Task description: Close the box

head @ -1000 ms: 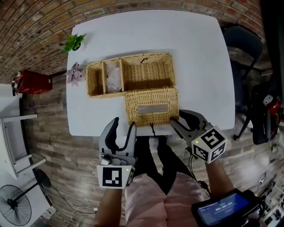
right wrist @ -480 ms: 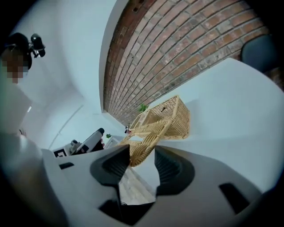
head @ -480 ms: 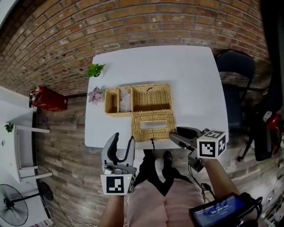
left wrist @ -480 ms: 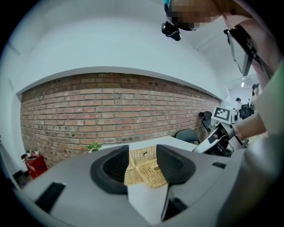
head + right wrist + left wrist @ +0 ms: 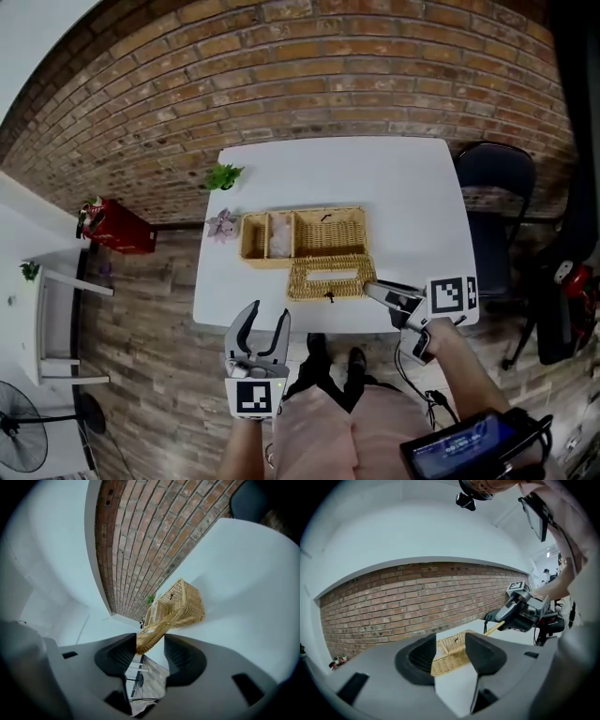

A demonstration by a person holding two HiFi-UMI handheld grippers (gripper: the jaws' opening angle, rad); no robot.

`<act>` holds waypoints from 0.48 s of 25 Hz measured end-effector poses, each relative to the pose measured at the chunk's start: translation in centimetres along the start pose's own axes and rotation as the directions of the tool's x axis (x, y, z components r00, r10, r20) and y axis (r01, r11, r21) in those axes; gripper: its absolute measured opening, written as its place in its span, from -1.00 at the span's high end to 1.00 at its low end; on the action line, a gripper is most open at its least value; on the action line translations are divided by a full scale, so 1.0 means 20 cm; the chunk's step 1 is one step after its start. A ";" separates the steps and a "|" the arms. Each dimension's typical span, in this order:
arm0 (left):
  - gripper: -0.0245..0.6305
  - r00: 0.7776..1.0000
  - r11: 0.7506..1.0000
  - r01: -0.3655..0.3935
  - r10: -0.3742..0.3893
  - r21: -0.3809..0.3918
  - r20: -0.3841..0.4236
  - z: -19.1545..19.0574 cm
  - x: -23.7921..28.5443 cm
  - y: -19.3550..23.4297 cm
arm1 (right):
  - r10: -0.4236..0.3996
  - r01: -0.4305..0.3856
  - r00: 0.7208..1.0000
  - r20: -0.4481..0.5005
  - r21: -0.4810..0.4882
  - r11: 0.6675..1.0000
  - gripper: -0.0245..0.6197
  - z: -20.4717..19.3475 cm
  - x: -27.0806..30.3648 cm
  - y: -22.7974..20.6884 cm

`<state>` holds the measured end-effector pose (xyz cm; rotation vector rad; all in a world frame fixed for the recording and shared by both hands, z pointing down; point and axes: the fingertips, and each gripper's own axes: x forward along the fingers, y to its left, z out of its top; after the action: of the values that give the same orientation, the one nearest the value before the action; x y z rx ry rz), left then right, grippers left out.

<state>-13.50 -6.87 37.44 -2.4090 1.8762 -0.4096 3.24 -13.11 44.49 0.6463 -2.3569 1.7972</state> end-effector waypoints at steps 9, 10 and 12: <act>0.26 0.995 0.994 0.096 -0.096 0.045 -0.010 -0.09 0.13 -0.05 | 0.077 -0.078 0.997 0.017 0.055 0.995 0.31 0.05 0.00 0.06; 0.25 0.994 0.993 0.105 -0.105 0.061 -0.014 -0.10 0.14 -0.05 | 0.080 -0.081 0.997 0.019 0.063 0.995 0.30 0.05 0.00 0.07; 0.25 0.991 0.983 0.135 -0.131 0.121 -0.038 -0.10 0.17 -0.06 | 0.089 -0.091 0.996 0.024 0.065 0.994 0.30 0.07 0.00 0.09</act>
<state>-12.18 -9.65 40.15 -2.4663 1.6530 -0.5556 2.71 -13.99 42.54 0.5778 -2.3854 1.9216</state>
